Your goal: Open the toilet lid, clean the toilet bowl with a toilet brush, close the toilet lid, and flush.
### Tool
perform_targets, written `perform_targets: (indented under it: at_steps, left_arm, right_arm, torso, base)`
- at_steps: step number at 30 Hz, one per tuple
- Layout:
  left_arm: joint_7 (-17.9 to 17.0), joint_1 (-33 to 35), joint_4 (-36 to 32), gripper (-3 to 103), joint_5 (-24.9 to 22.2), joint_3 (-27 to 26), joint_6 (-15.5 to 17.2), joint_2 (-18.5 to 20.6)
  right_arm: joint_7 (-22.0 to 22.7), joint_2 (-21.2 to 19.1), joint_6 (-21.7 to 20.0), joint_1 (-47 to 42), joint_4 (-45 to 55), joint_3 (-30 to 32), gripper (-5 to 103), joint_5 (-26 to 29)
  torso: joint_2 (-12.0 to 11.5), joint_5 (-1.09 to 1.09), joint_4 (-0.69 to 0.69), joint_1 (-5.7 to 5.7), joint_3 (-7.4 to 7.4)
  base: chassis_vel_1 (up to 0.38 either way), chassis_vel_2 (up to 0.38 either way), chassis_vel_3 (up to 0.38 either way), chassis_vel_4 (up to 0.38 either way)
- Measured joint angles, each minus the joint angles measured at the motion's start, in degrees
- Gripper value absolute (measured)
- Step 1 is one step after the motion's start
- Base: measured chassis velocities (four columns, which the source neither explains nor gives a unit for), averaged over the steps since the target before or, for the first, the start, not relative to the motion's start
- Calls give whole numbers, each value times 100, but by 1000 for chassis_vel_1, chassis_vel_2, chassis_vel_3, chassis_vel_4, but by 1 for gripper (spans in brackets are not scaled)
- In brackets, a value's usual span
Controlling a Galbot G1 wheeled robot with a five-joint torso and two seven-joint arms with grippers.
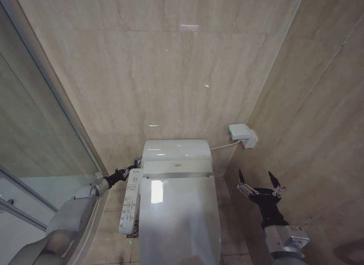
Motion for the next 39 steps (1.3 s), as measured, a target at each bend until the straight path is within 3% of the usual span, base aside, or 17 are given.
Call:
perform_targets:
  at_steps: [14, 16, 18, 19, 22, 23, 25, 26, 27, 30, 31, 32, 35, 36, 39]
  left_arm:
    - [-304, 179, 25, 0, -167, -149, 106, -23]
    - [-627, 326, -207, 0, -140, -222, 35, -20]
    - [-1182, 567, -666, 0, 3, -396, -114, -19]
    - [-1182, 567, -666, 0, 3, -396, -114, -19]
    - [-1996, 914, -1303, 0, 193, -554, -238, -26]
    - [-1996, 914, -1303, 0, 193, -554, -238, -26]
    - [-2827, 1181, -1785, 0, 244, -628, -402, -91]
    - [-3064, 1246, -1908, 0, 247, -653, -480, -127]
    - [-3064, 1246, -1908, 0, 247, -653, -480, -127]
    - [-3747, 1475, -2361, 0, 170, -711, -556, -189]
    - [-4043, 1599, -2627, 0, 78, -729, -505, -196]
    - [-4043, 1599, -2627, 0, 78, -729, -505, -196]
    - [-4673, 2015, -3534, 0, -166, -781, -82, -196]
    - [-4673, 2015, -3534, 0, -166, -781, -82, -196]
    - [-5155, 2447, -4505, 0, -215, -856, 448, -160]
  right_arm:
    - [0, 0, 0, 0, 0, 0, 100, 0]
    - [0, 0, 0, 0, 0, 0, 100, 0]
    - [0, 0, 0, 0, 0, 0, 100, 0]
    - [0, 0, 0, 0, 0, 0, 100, 0]
    - [0, 0, 0, 0, 0, 0, 100, 0]
    - [0, 0, 0, 0, 0, 0, 100, 0]
    - [0, 0, 0, 0, 0, 0, 100, 0]
    - [0, 0, 0, 0, 0, 0, 100, 0]
    - [0, 0, 0, 0, 0, 0, 100, 0]
    - [0, 0, 0, 0, 0, 0, 100, 0]
    - [0, 0, 0, 0, 0, 0, 100, 0]
    - [0, 0, 0, 0, 0, 0, 100, 0]
    - [-1, -1, 0, 0, 0, 0, 100, 0]
    - [-1, -1, 0, 0, 0, 0, 100, 0]
    - [0, 0, 0, 0, 0, 0, 100, 0]
  torso:
    - [0, 0, 0, 0, 0]
    - [0, 0, -1, 0, 0]
    - [0, 0, -1, 0, -1]
    - [0, 0, -1, 0, -1]
    - [0, 1, 0, -1, -1]
    - [0, 1, 0, -1, -1]
    - [0, 1, 1, -1, -1]
    - [0, 1, 1, -1, -1]
    - [0, 1, 1, -1, -1]
    - [0, 1, -1, -1, -1]
    - [0, 1, -1, -1, -1]
    - [0, 1, -1, -1, -1]
    - [0, 0, 1, -1, -1]
    - [0, 0, 1, -1, -1]
    - [0, 0, 0, -1, -1]
  base:
    - [0, 0, 0, 0]
    - [0, 0, 0, 0]
    - [0, 0, 0, 0]
    - [0, 0, 0, 0]
    - [0, 0, 0, 0]
    - [0, 0, 0, 0]
    - [0, 0, 0, 0]
    - [0, 0, 0, 0]
    - [0, 0, 0, 0]
    - [0, 0, 0, 0]
    - [0, 0, 0, 0]
    - [0, 0, 0, 0]
    - [0, 0, 0, 0]
    - [0, 0, 0, 0]
    - [0, 0, 0, 0]
